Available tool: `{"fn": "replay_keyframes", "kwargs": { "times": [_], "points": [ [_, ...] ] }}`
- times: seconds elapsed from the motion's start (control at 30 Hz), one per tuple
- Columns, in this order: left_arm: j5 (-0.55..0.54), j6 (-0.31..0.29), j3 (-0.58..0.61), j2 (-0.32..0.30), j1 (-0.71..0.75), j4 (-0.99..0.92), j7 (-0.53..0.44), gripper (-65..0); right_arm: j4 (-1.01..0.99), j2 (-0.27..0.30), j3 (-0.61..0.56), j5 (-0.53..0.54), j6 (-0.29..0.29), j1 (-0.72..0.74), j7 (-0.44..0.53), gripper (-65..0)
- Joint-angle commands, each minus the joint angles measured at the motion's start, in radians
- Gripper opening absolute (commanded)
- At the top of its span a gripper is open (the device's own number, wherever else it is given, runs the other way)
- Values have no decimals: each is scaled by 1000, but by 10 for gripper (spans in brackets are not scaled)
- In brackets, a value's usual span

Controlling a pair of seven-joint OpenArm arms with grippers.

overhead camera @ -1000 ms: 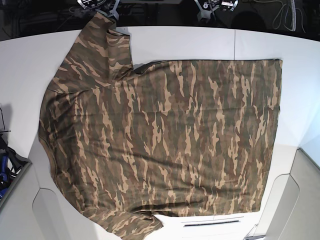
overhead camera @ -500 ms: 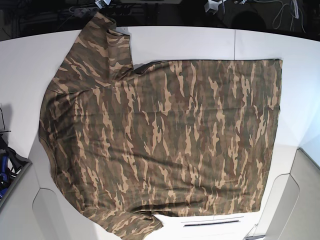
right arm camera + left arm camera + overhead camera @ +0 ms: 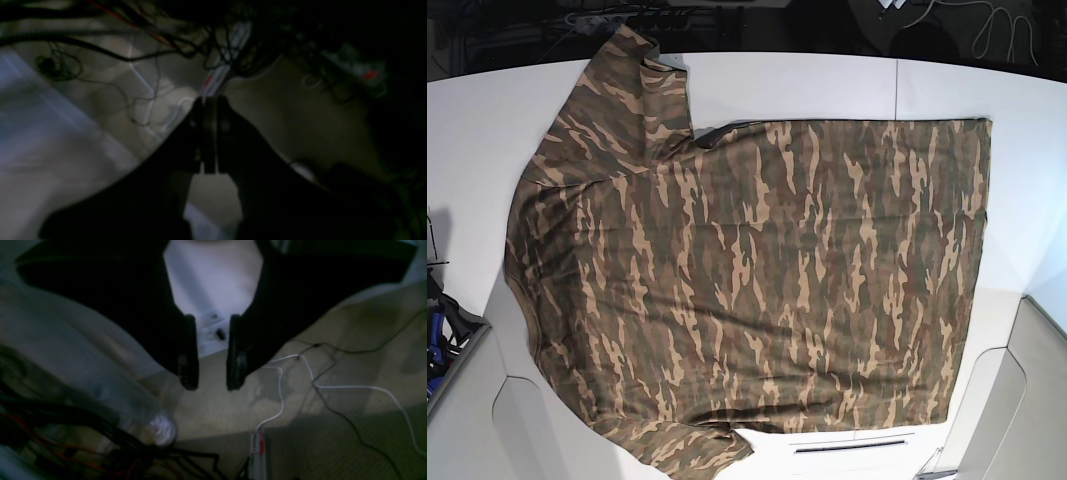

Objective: Fold the T-shirt properly
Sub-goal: 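Move both grippers from rest toward the shirt's shoulder corners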

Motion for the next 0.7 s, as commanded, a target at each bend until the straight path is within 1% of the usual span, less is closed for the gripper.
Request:
{"fn": "replay_keyframes", "kwargs": {
  "times": [0.0, 0.13, 0.2, 0.33, 0.43, 0.53, 0.67],
  "points": [
    [-40, -10, -35, -8, 30, 42, 32, -493, 48, 24, 2, 12, 12, -38, 11, -650],
    [-211, -10, -177, -9, 92, 173, 128, -493, 223, 76, 2, 92, 12, -119, 10, -650],
    [-299, -10, -249, -8, 119, 225, 171, -493, 318, 93, 3, 123, 12, -153, -9, -650],
    [-459, -10, -394, -8, 155, 311, 256, -493, 509, 95, 10, 202, 12, -194, -147, -650],
    [-568, -10, -502, -9, 157, 363, 325, -493, 635, 95, 13, 263, 12, -199, -232, -650],
    [-643, -10, -594, -9, 157, 408, 362, -493, 738, 94, 15, 280, 12, -199, -254, -650],
    [-691, -10, -679, -10, 157, 466, 369, -493, 843, 94, 34, 279, 11, -189, -254, -650]
  ]
}}
